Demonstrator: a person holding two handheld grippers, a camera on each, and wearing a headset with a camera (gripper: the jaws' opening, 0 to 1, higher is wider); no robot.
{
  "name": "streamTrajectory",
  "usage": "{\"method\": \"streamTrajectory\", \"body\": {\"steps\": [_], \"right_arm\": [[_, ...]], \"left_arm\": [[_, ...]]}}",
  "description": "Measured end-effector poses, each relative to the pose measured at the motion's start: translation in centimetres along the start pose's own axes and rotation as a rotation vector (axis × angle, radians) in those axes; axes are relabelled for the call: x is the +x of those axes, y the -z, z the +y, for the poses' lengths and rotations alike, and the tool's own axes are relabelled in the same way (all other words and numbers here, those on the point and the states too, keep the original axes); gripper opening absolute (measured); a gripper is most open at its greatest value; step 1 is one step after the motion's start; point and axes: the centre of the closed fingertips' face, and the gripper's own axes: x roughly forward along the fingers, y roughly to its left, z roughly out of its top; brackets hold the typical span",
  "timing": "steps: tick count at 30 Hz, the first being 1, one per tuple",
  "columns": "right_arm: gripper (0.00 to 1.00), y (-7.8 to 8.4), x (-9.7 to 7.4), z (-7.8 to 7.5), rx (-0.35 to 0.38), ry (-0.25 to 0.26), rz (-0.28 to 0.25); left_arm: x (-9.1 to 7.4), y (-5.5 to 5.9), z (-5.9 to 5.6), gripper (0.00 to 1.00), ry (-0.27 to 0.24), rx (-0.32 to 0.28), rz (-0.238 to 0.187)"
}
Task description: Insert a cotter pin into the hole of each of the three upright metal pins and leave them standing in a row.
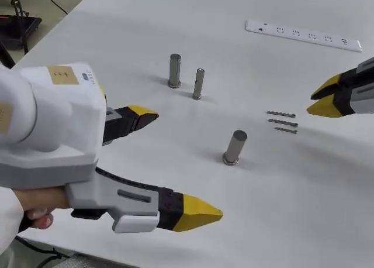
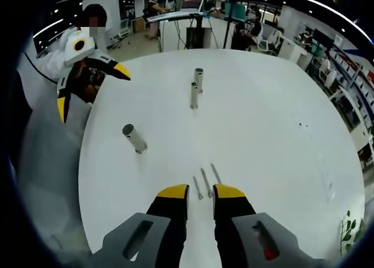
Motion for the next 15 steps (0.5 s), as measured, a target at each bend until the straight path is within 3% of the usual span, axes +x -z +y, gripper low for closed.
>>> {"method": "streamTrajectory", "body": {"steps": [6, 11, 15], "right_arm": [[0.09, 1.0, 1.8, -0.1, -0.008, -0.030, 0.052], [0.03, 1.7, 3.1, -0.8, 0.001, -0.043, 0.081], [0.04, 2.3, 4.0, -1.0, -0.014, -0.058, 0.101]], "left_arm": [[0.0, 0.3, 0.7, 0.99, -0.022, -0.017, 0.000], [0.0, 0.1, 0.8, 0.99, -0.023, -0.025, -0.013], [0.1, 0.3, 0.8, 0.99, -0.015, -0.032, -0.008]]}}
